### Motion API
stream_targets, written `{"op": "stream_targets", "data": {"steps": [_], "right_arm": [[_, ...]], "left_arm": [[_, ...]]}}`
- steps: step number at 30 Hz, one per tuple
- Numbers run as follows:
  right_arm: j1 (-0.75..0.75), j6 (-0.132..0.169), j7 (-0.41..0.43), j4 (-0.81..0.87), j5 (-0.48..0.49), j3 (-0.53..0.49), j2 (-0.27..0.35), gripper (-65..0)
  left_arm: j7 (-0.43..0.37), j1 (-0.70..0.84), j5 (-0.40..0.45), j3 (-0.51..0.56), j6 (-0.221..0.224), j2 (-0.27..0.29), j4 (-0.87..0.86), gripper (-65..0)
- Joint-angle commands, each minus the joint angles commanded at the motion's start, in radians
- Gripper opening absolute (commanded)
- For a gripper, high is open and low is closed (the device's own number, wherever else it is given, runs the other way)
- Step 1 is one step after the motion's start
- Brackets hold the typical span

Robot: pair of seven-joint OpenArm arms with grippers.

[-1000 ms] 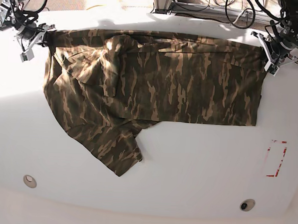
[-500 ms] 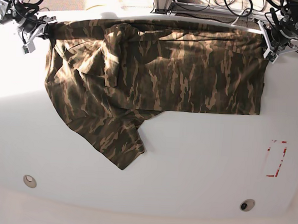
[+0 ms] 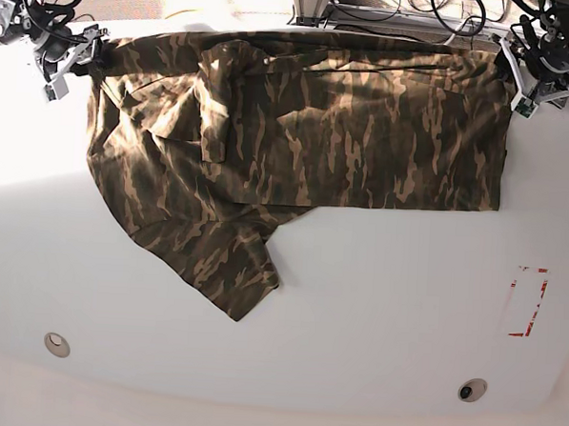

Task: Layout the t-shirt on the table in an organized manner, then fold the t-shirt properly
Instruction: 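Pull the folded edge with both grippers toward the robot, sliding the shirt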

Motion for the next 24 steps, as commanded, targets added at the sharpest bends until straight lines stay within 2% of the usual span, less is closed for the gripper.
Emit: {"op": "stream_targets", "data": {"steps": [3, 7, 11, 15, 24], "right_arm": [[0.000, 0.000, -0.002, 0.035, 0.000, 0.038, 0.000, -22.8], [0.006, 0.000, -0.002, 0.071, 0.000, 0.046, 0.003, -22.7], [0.038, 0.000, -0.005, 0.103, 0.000, 0.046, 0.008, -22.7], [0.094, 0.000, -0.052, 0.114, 0.000, 0.046, 0.009, -22.7], [0.219, 0.000, -0.169, 0.203, -0.002, 0.044, 0.003, -22.7]], "left_arm": [[0.000, -0.006, -0.002, -0.026, 0.000, -0.002, 0.015, -21.9], [0.014, -0.061, -0.003, -0.035, 0.000, -0.031, 0.018, -21.7], [0.063, -0.140, -0.005, -0.037, 0.000, -0.054, 0.020, -21.7], [0.077, -0.236, -0.003, -0.038, 0.000, -0.068, 0.017, -21.7], [0.091, -0.350, -0.003, -0.032, 0.000, -0.080, 0.017, -21.7]]}}
